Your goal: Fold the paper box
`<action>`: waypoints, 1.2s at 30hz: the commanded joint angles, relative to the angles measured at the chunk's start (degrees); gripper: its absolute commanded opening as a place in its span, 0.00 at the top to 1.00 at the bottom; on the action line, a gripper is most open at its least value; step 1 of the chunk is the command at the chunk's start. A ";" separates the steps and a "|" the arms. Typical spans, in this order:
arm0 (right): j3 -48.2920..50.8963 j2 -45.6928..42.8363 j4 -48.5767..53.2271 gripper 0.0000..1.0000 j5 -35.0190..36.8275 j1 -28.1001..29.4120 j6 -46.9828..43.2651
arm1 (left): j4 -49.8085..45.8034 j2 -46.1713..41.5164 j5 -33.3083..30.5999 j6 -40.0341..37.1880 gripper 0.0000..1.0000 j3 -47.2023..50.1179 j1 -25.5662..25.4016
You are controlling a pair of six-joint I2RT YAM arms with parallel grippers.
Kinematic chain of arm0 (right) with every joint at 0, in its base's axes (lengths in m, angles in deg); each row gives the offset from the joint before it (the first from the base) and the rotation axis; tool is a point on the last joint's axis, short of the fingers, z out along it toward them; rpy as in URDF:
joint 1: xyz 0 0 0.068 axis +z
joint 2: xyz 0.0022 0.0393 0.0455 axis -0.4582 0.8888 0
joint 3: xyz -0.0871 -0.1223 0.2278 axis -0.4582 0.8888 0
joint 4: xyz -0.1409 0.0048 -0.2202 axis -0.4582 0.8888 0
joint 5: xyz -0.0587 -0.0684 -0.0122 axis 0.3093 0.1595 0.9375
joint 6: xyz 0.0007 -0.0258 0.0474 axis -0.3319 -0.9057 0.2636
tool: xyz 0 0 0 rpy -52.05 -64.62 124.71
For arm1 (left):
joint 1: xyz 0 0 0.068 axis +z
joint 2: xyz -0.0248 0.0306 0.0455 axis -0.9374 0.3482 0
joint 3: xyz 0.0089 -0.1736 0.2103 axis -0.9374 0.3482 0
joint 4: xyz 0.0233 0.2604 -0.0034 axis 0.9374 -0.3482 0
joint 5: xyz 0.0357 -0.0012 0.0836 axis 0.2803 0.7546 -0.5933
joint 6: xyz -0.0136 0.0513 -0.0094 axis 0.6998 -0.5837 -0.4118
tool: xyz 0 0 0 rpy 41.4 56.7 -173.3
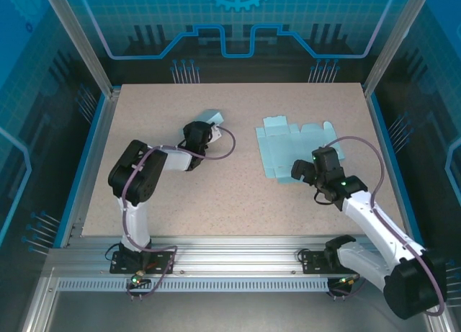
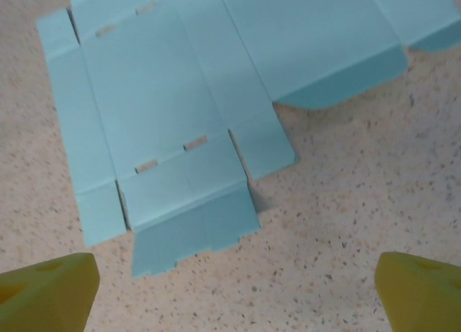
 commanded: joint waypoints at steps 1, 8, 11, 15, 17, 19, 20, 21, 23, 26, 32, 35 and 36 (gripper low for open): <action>0.39 3.30 -0.35 0.02 -3.81 -0.88 -0.80 | 9.23 1.78 1.06 -4.55 0.34 2.50 0.05; 0.73 10.85 -3.01 0.08 -5.97 -0.96 0.78 | 13.60 -1.59 1.77 -4.49 0.01 7.02 -0.29; 0.96 12.75 -4.29 0.10 -6.69 -0.97 2.01 | 14.19 -5.51 2.09 -4.41 0.01 10.22 -0.94; 1.64 13.52 -5.37 0.11 -6.96 -0.93 3.59 | 11.81 -12.74 0.87 -1.89 0.01 15.20 -3.00; 1.84 13.62 -5.71 0.11 -7.39 -0.97 4.13 | 8.11 -16.09 -1.23 0.02 0.01 16.77 -4.48; 2.25 13.62 -6.09 0.11 -7.67 -0.89 4.61 | 6.52 -18.70 -3.40 1.27 0.01 18.65 -6.01; 2.42 13.71 -6.29 0.11 -7.76 -0.97 4.83 | 5.95 -19.84 -4.50 1.83 0.01 19.48 -6.49; 2.60 13.78 -6.57 0.11 -7.84 -0.92 5.01 | 5.06 -20.82 -5.53 2.33 0.01 20.05 -6.81; 2.99 13.97 -7.09 0.11 -7.81 -0.97 5.25 | 3.93 -22.68 -7.64 3.81 0.01 20.55 -6.84; 3.35 14.53 -7.97 0.12 -7.81 -0.92 5.87 | 3.66 -26.49 -8.87 8.83 0.01 20.73 -6.83; 4.38 15.25 -11.73 0.19 -8.18 -1.06 7.87 | -6.71 -37.47 -5.36 37.39 0.01 17.05 -6.73; 4.49 16.51 -13.55 0.20 -8.76 -1.03 9.03 | -17.42 -42.47 4.47 59.17 0.01 15.03 -6.12; 4.58 16.86 -14.15 0.21 -8.88 -1.01 9.42 | -19.07 -43.51 9.08 65.62 0.01 14.96 -5.83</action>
